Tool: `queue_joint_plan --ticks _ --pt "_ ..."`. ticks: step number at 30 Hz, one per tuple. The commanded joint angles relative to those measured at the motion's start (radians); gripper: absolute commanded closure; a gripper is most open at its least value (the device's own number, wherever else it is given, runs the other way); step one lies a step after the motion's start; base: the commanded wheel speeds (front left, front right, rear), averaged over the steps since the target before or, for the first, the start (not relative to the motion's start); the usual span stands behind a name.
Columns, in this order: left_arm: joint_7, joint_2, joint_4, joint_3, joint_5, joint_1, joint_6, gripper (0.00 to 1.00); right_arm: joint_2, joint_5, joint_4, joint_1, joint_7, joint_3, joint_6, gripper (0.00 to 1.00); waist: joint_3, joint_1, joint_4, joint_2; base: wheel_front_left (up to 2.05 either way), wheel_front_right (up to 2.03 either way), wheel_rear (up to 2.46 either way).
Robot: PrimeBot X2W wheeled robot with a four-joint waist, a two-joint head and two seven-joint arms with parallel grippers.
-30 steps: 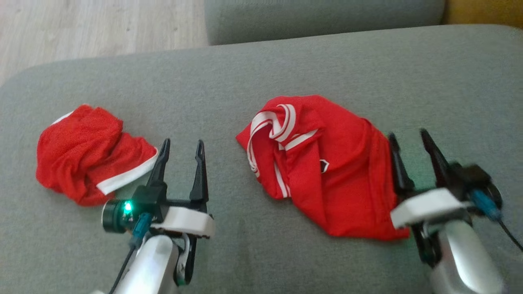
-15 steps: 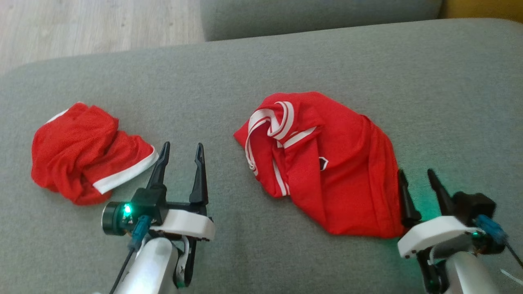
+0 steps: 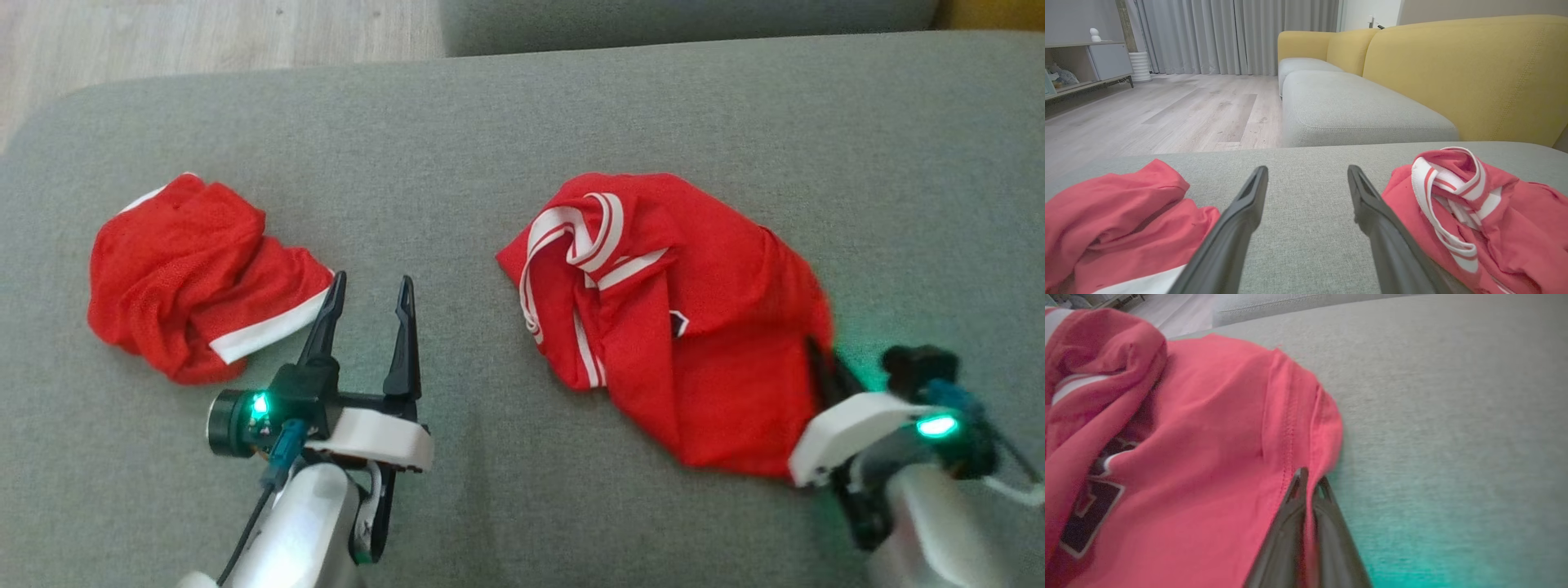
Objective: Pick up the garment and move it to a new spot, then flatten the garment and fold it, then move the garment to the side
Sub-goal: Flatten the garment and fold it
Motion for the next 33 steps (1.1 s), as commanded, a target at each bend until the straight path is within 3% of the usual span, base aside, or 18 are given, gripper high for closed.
queue_joint_plan --ticks 1,12,13,14,18,24,29,33 --pt "-0.010 0.004 -0.028 0.032 0.004 -0.035 0.003 0.00 -0.031 -0.013 -0.022 -0.039 -0.016 -0.010 -0.001 1.00 -0.003 -0.0001 0.001 0.0000 0.00 0.00 0.00" --pt "-0.010 0.003 -0.035 0.019 -0.003 -0.038 0.004 0.00 -0.180 -0.146 0.010 -0.224 0.072 -0.282 -0.001 1.00 0.000 -0.0001 0.022 0.0000 0.00 0.00 0.00" --pt "-0.010 0.003 -0.035 0.018 -0.005 -0.039 0.004 0.00 -0.189 -0.159 0.030 -0.238 0.089 -0.291 -0.001 0.63 0.003 -0.0001 0.024 0.0000 0.00 0.00 0.00" --pt "-0.010 0.003 -0.036 0.016 -0.007 -0.040 0.005 0.00 -0.196 -0.173 0.046 -0.250 0.098 -0.296 -0.001 0.00 0.006 -0.0001 0.026 0.0000 0.00 0.00 0.00" --pt "-0.010 0.003 -0.038 0.007 -0.016 -0.045 0.008 0.00 -0.201 -0.217 0.074 -0.280 0.075 -0.312 -0.001 0.00 0.013 -0.0001 0.033 0.0000 0.00 0.00 0.00" --pt "-0.010 0.003 -0.033 0.016 -0.017 -0.040 0.016 0.00 -0.104 -0.242 0.020 -0.281 -0.092 -0.281 -0.001 0.00 -0.001 -0.0001 0.018 0.0000 0.00 0.00 0.00" --pt "-0.010 0.004 -0.032 0.035 -0.010 -0.024 0.016 0.00 -0.011 -0.183 -0.083 -0.199 -0.194 -0.161 -0.001 0.00 -0.032 -0.0001 -0.015 0.0000 0.00 0.00 0.00" --pt "-0.010 0.005 -0.031 0.041 -0.004 -0.008 0.010 0.00 0.009 -0.100 -0.184 -0.075 -0.218 -0.018 -0.001 0.00 -0.053 -0.0001 -0.036 0.0000 0.00 0.00 0.00"
